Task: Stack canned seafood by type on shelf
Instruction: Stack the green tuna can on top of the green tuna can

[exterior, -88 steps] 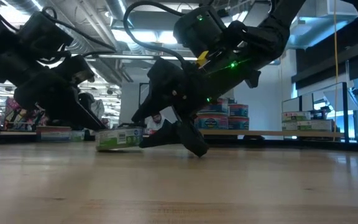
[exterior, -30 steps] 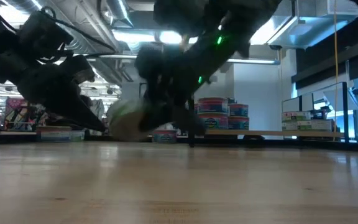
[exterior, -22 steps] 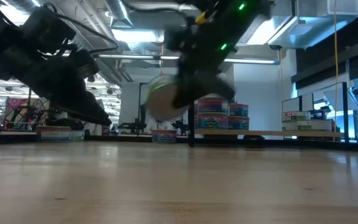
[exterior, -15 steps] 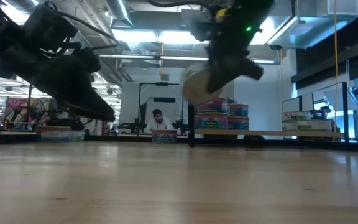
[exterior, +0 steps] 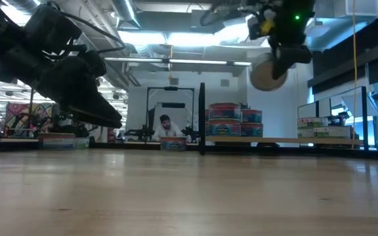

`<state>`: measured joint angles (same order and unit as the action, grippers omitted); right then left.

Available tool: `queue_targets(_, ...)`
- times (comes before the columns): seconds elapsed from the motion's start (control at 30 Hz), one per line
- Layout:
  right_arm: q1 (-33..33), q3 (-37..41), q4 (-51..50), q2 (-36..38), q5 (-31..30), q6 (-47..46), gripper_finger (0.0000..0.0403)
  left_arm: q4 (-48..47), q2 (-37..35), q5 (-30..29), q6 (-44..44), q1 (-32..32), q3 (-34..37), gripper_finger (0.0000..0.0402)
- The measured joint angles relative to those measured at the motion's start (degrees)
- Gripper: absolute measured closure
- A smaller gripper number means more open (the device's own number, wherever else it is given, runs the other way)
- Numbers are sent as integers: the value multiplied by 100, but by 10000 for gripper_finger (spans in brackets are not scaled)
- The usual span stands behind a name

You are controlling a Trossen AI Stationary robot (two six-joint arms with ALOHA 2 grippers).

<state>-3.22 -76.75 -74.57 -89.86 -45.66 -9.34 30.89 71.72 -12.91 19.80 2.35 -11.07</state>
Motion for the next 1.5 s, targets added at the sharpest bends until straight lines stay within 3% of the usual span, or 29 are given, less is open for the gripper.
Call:
queue_targets(0.33, 1187, 650, -426, 358, 17, -862, 265, -33, 0, 0, -63, 2, 0, 163)
queue_targets(0.8, 2828, 1499, -146, 354, 496, -1067, 265, -31, 0, 2, -67, 2, -2, 163)
queue_targets(1.33, 3631, 2098, 165, 352, 457, -1343, 265, -26, 0, -41, -69, 2, -2, 163)
queue_targets(1.5, 3678, 2257, 192, 352, 150, -1423, 265, -22, 0, -43, -69, 2, -2, 163)
